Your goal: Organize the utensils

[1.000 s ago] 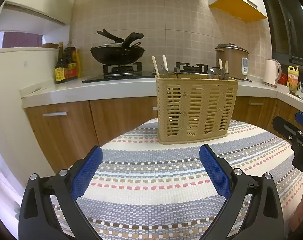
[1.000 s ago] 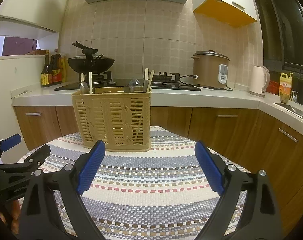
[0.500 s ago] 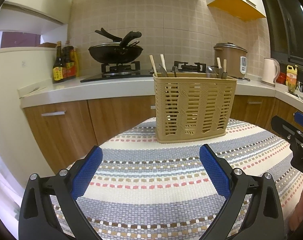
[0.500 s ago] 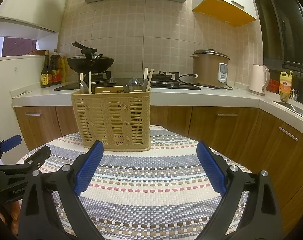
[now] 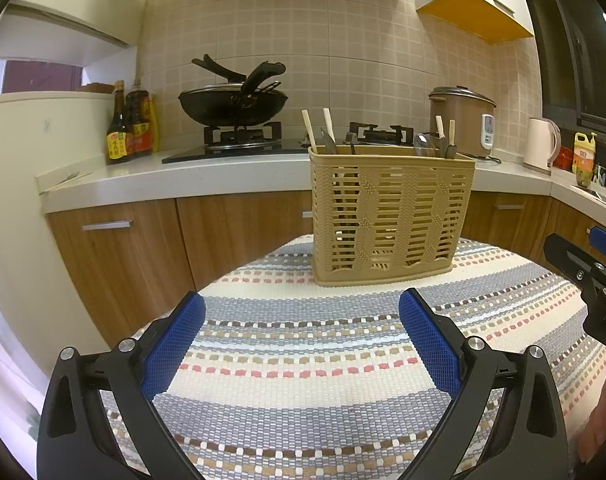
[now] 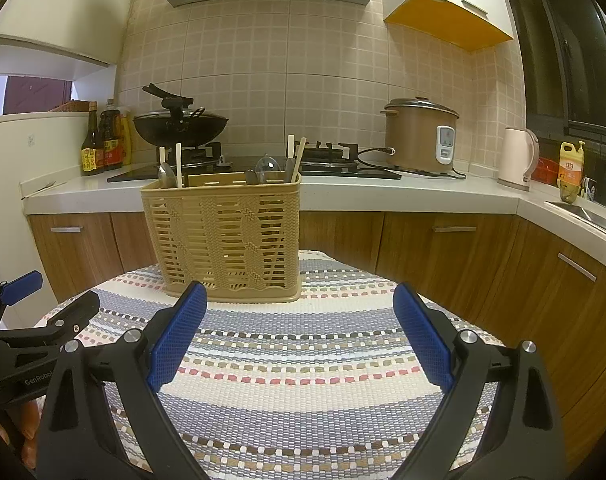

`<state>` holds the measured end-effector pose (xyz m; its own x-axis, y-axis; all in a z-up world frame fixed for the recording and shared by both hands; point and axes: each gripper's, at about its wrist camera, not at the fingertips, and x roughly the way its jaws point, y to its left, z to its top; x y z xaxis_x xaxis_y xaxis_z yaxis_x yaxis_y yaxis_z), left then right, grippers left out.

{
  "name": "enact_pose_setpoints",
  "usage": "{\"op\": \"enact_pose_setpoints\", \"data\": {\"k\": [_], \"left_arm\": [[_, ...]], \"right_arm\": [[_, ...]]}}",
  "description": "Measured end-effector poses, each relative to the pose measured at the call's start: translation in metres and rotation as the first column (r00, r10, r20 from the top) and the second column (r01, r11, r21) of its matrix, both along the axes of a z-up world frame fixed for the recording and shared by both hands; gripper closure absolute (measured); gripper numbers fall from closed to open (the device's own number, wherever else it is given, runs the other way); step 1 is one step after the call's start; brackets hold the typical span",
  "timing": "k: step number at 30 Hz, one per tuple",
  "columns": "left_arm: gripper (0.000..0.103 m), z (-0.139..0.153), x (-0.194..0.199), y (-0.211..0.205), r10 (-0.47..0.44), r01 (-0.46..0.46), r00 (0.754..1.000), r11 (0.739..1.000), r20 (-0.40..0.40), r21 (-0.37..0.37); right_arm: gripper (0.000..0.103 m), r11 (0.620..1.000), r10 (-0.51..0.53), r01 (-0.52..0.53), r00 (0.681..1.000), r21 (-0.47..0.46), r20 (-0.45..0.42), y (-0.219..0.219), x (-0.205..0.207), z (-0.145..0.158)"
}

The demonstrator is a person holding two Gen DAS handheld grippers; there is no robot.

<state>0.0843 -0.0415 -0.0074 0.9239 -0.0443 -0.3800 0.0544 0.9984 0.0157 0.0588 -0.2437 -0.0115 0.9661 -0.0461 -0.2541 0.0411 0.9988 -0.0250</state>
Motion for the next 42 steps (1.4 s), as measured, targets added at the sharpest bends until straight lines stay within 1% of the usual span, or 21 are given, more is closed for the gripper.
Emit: {"op": "enact_pose_setpoints", "data": {"k": [9, 14, 42], "left_arm": [[0.009, -0.0003, -0.0010, 0.0000, -0.001, 0.001, 1.000, 1.000, -0.001, 0.000], [0.009, 0.0002, -0.0017, -0.0002, 0.000, 0.000, 1.000, 1.000, 0.003, 0.000], [0.009, -0.0002, -0.0013, 0.0017, 0.001, -0.001, 1.000, 1.000, -0.003, -0.010]], "right_arm": [[0.013, 1.000, -0.004, 0.004, 1.000, 0.003, -0.004, -0.0011, -0.0005, 0.0007], [0.011, 1.000, -0.007, 0.007, 1.000, 0.010, -0.003, -0.0026, -0.0012, 0.0008], [0.011, 1.000, -0.010, 0.010, 1.000, 0.019, -0.011, -0.0026, -0.0003, 0.0003]]}}
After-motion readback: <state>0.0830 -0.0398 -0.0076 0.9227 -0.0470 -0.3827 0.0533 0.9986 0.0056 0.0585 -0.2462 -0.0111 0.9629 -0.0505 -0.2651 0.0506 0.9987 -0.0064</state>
